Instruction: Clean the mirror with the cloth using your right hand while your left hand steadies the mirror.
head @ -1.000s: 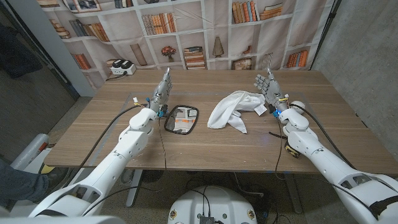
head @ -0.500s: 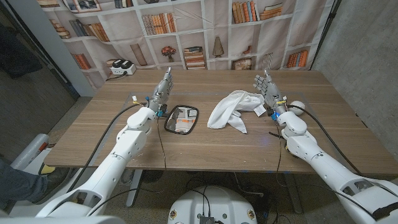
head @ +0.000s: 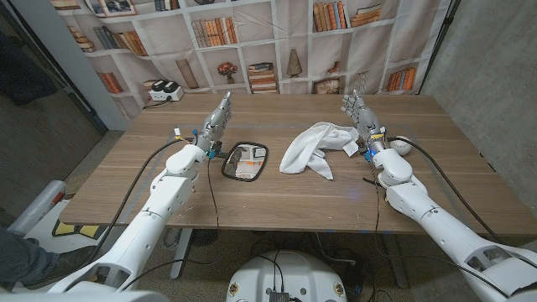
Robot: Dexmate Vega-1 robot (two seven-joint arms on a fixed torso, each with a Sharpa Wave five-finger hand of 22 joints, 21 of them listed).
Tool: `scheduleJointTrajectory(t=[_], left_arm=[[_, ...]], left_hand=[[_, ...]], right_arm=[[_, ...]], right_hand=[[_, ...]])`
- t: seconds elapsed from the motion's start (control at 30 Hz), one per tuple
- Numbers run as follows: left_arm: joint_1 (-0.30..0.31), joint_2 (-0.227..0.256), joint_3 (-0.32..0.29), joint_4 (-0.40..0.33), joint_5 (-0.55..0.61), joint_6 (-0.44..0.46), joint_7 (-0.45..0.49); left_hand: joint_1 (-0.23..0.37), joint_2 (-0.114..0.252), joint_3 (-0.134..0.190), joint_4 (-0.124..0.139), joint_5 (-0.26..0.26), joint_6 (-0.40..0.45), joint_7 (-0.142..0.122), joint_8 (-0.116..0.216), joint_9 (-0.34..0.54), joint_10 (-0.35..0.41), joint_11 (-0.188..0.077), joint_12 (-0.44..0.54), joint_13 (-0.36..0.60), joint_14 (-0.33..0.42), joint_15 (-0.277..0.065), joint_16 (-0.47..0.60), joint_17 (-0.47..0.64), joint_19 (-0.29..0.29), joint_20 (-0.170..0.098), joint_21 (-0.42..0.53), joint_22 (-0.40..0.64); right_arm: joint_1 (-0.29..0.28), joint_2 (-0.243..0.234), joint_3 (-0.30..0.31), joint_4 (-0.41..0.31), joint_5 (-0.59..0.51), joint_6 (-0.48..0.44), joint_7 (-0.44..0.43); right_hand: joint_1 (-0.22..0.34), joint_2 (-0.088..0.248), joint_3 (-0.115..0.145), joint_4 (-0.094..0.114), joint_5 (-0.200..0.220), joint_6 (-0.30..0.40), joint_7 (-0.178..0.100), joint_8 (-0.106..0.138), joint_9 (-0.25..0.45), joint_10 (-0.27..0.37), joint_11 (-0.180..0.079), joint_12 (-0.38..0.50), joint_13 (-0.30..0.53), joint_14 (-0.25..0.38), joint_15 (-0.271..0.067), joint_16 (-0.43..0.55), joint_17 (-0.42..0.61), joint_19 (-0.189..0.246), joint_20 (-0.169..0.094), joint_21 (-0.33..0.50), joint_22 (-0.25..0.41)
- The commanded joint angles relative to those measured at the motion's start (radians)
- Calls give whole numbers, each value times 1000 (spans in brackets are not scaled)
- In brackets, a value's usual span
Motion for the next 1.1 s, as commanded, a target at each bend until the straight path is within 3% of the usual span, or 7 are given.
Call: scheduleJointTrajectory(t=[0.03,0.23,0.43,0.77,1.1], left_arm=[[15,16,-4,-12,46,-5,2],[19,11,-12,1,31,-29,-10],[32,24,-21,-20,33,-5,-1],[26,24,-34,12,7,-38,-41],[60,58,-25,-32,80,-40,20]], left_hand=[[14,4,3,-8,6,16,9,6,4,8,0,4,1,8,0,4,2,8,0,8,2],[24,6,4,-13,5,27,12,6,3,23,-2,6,1,20,-2,4,3,15,3,8,2],[53,11,-6,-24,-5,134,5,18,4,131,-6,19,2,122,-16,13,5,124,-11,32,5],[61,14,-8,-27,-7,162,6,20,4,148,-9,17,2,139,-13,11,5,141,-6,34,5],[76,23,-3,-33,-9,174,5,18,4,160,-10,14,2,152,-14,9,5,148,-3,33,6]], right_arm=[[-21,-10,-6,-49,-36,11,-42],[-34,-23,-17,-86,-47,2,-36],[-50,-37,-25,-140,-156,-4,-123],[-80,-64,-43,-248,-374,-117,-308],[-96,-91,-64,-326,-466,-232,-376]], right_hand=[[12,0,-1,-8,3,7,-5,7,4,11,4,8,2,12,-1,5,3,10,-13,-7,2],[17,2,1,-11,3,10,-8,8,4,13,2,8,2,14,-1,5,3,11,-13,-10,2],[25,7,4,-15,3,16,-15,9,4,14,1,8,2,13,-1,3,3,11,-13,-14,2],[37,15,10,-23,3,16,-20,7,5,7,-4,3,2,6,-5,-1,2,7,-17,-22,3],[44,14,11,-28,2,15,-20,5,5,1,-7,0,3,0,-8,-3,2,3,-17,-29,3]])
